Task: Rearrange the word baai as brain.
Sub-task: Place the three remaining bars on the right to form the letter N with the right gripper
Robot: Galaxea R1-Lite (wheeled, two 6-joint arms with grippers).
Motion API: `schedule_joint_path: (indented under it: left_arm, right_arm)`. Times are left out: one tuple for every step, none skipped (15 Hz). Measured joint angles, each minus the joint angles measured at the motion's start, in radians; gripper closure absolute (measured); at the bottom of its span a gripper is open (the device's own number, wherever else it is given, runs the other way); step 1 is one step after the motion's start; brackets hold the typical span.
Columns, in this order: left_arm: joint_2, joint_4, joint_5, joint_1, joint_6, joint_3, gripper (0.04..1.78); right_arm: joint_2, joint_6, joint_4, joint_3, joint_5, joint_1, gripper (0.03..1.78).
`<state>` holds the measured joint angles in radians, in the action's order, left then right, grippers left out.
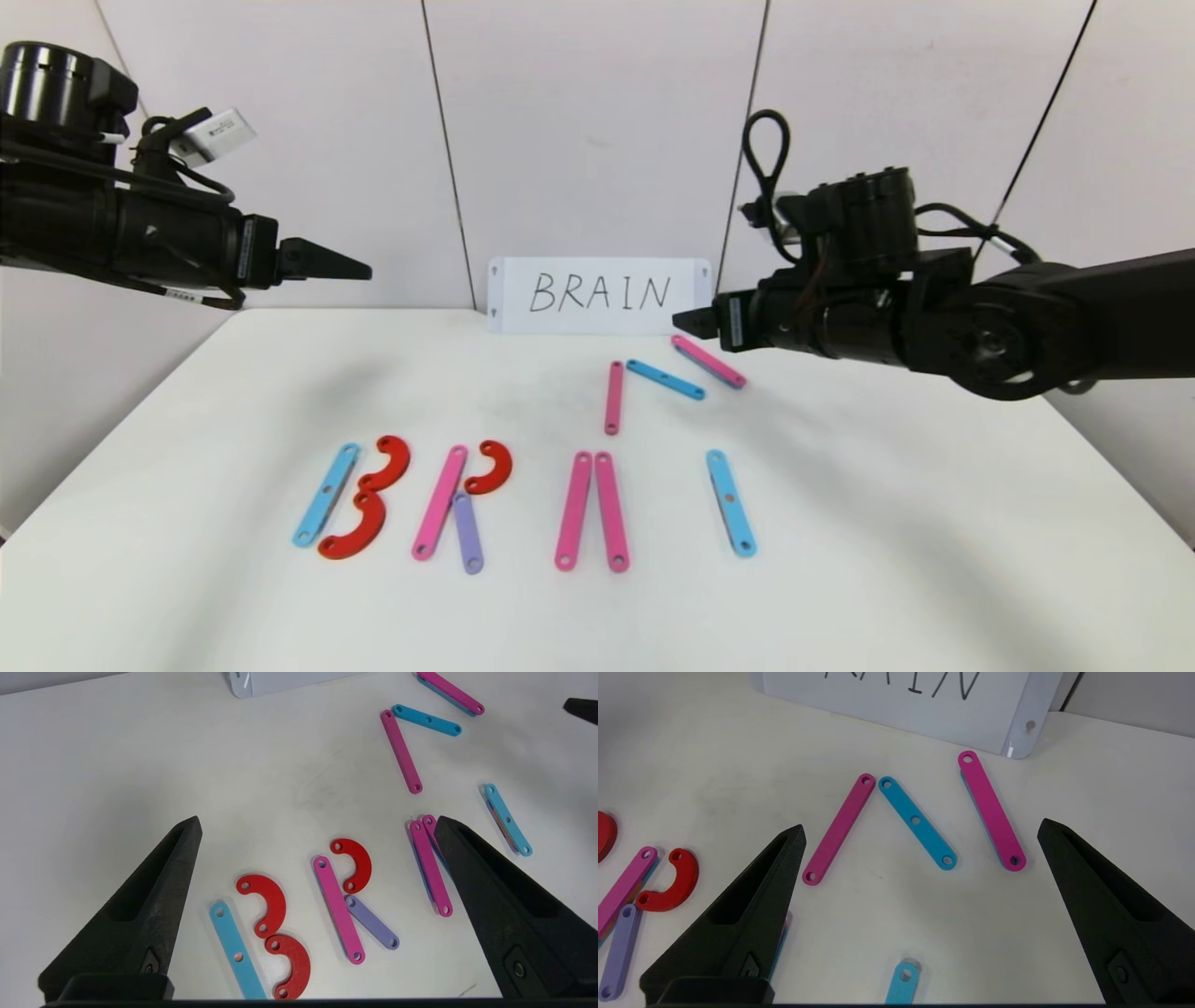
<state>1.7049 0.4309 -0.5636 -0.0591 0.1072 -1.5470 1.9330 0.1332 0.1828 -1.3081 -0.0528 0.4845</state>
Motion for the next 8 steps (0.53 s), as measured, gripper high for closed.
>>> schedule_joint_path:
  left_arm:
    - [-0.005,-0.010,-0.001,-0.001,-0.001,0.005,0.08]
    - [-0.010,-0.024,-0.001,-0.001,-0.001,0.013,0.08]
    - [-0.012,-0.040,0.000,-0.002,-0.002,0.019,0.08]
    - [-0.013,-0.055,0.000,-0.002,-0.002,0.024,0.08]
    - [-0.014,-0.060,0.000,-0.004,-0.002,0.027,0.08]
    - [-0.013,-0.062,0.001,-0.006,-0.002,0.030,0.08]
    - [-0.013,-0.061,0.000,-0.007,-0.002,0.032,0.08]
    - [-0.011,-0.061,0.000,-0.008,-0.002,0.033,0.08]
  right_arm:
    - [0.031,0.003,0.000,-0.027,-0.021,0.023,0.07]
    - [0.063,0.005,-0.002,-0.057,-0.041,0.046,0.07]
    - [0.100,0.009,-0.015,-0.092,-0.066,0.070,0.07]
    - [0.135,0.013,-0.036,-0.128,-0.087,0.088,0.07]
    - [0.170,0.025,-0.058,-0.167,-0.106,0.104,0.07]
    - [0.206,0.044,-0.079,-0.210,-0.122,0.118,0.07]
    - [0.238,0.064,-0.098,-0.248,-0.130,0.129,0.07]
    - [0.270,0.085,-0.122,-0.286,-0.133,0.139,0.07]
